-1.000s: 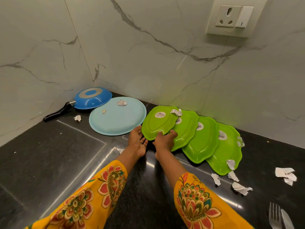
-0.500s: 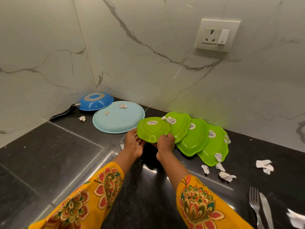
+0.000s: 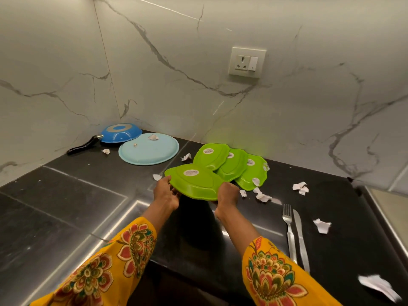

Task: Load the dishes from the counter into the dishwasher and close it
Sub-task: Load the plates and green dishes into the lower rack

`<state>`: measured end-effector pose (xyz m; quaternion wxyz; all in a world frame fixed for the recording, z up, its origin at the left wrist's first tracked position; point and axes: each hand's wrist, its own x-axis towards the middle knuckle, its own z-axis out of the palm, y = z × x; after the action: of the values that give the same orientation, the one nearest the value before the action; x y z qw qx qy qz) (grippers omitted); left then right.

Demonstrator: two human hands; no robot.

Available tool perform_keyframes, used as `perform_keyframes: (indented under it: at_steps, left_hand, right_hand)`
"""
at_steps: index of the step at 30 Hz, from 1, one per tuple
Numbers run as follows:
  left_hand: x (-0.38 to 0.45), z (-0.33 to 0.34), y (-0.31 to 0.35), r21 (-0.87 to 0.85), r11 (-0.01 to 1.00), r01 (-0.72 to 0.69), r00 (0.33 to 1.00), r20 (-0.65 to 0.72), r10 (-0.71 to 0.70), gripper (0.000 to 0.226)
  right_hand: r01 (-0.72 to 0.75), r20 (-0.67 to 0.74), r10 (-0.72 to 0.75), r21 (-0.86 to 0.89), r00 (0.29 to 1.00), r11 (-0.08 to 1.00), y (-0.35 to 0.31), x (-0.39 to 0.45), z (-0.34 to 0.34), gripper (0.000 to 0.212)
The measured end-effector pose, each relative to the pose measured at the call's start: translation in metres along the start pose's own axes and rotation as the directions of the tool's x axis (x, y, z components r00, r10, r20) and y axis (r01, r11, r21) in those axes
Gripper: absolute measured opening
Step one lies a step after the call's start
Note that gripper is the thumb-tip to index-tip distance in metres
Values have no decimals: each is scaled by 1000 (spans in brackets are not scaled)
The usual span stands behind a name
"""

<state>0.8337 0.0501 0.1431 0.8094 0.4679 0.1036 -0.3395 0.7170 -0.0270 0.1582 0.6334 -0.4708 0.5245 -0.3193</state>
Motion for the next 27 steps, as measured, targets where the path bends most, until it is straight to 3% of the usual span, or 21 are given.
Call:
perform_keyframes:
  at_steps: [2, 4, 7, 10, 19, 23, 27]
  left_hand:
    - [-10, -5, -9, -6, 1000, 16, 1000, 0, -16, 16]
    - [-24, -9, -20, -21, 999, 28, 1000, 13, -28, 16]
    - [-45, -11, -37, -16, 999, 49, 999, 18, -48, 17]
    - [-66, -10, -64, 42, 997, 69, 997, 18, -70, 17]
    - [-128, 12, -143, 211, 964, 163, 975, 113, -190, 16]
    - [-145, 22, -182, 276, 954, 118, 982, 110, -153, 36]
    - [-195, 41, -217, 292, 956, 38, 998, 44, -53, 17]
  right_hand:
    - [4, -54, -4, 3, 999, 1000, 5, -4, -22, 34]
    - [25, 17, -25, -30, 1000, 999, 18, -14, -41, 32]
    - [-6, -13, 8, 106, 1000, 994, 32, -24, -75, 24]
    - [43, -86, -39, 43, 996, 998, 55, -15, -115, 40]
    - [43, -173, -40, 15, 984, 999, 56, -75, -232, 42]
    - [63, -182, -66, -26, 981, 998, 63, -92, -283, 42]
    - [94, -209, -108, -75, 972, 993, 77, -106, -335, 40]
